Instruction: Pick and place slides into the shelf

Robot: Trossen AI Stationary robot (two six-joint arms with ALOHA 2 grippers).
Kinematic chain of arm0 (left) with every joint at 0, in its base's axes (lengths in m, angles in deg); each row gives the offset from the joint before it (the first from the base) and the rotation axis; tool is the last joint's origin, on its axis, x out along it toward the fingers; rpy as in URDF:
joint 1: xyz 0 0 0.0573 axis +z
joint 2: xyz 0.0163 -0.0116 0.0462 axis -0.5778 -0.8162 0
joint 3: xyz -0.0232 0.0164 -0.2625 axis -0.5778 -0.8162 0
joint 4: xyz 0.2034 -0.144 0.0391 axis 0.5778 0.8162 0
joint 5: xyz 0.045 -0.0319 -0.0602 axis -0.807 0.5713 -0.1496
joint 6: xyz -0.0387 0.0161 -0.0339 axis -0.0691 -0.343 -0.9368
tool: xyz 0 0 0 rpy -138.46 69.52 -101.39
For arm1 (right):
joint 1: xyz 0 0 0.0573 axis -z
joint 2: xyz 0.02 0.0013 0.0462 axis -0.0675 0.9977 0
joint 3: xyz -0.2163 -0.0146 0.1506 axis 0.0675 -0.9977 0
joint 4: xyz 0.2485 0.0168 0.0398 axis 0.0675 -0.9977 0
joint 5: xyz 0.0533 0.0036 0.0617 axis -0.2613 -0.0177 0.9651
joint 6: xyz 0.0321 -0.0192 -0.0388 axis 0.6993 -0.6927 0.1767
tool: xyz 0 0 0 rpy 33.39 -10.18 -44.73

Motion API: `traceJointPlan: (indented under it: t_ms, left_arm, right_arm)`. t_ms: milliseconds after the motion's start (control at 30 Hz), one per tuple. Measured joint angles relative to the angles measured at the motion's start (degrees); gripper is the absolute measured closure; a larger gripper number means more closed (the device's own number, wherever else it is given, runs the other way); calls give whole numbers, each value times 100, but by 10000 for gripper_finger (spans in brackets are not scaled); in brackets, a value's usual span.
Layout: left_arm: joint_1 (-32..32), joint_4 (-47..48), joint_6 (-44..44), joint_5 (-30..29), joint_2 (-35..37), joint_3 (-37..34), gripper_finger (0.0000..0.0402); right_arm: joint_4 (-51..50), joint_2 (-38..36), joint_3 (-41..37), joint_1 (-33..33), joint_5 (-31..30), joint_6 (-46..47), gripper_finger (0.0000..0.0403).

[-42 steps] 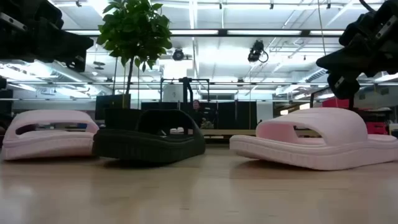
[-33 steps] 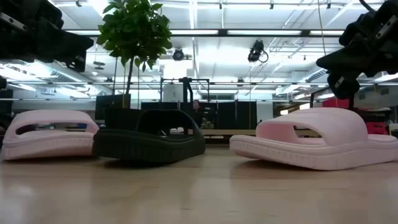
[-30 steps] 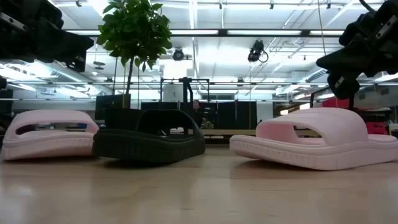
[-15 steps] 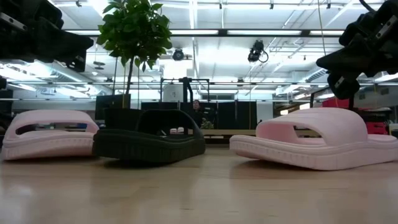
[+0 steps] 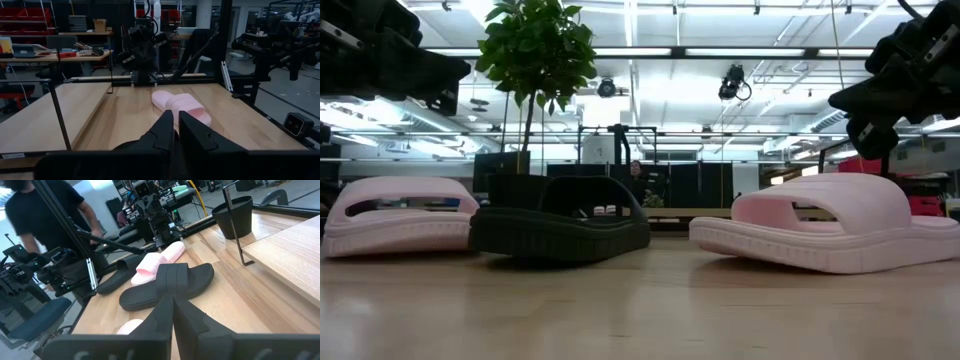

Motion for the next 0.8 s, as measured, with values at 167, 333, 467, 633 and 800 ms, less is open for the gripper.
traceJointPlan:
  t_ms: [167, 333, 467, 633, 800]
  left_arm:
    - [0, 0, 0, 1, 0, 0, 378]
    - [0, 0, 0, 0, -1, 0, 374]
    - [0, -1, 0, 2, 0, 0, 367]
    - [0, 0, 0, 0, -1, 0, 363]
    - [0, 0, 0, 1, -2, 0, 370]
  right_arm:
    - [0, -1, 0, 1, 1, 0, 385]
    - [-2, -2, 0, -1, 1, 0, 385]
    - [-1, -2, 0, 0, -1, 0, 385]
    - [-2, -2, 2, 1, 1, 0, 385]
    - [-2, -1, 1, -1, 0, 0, 385]
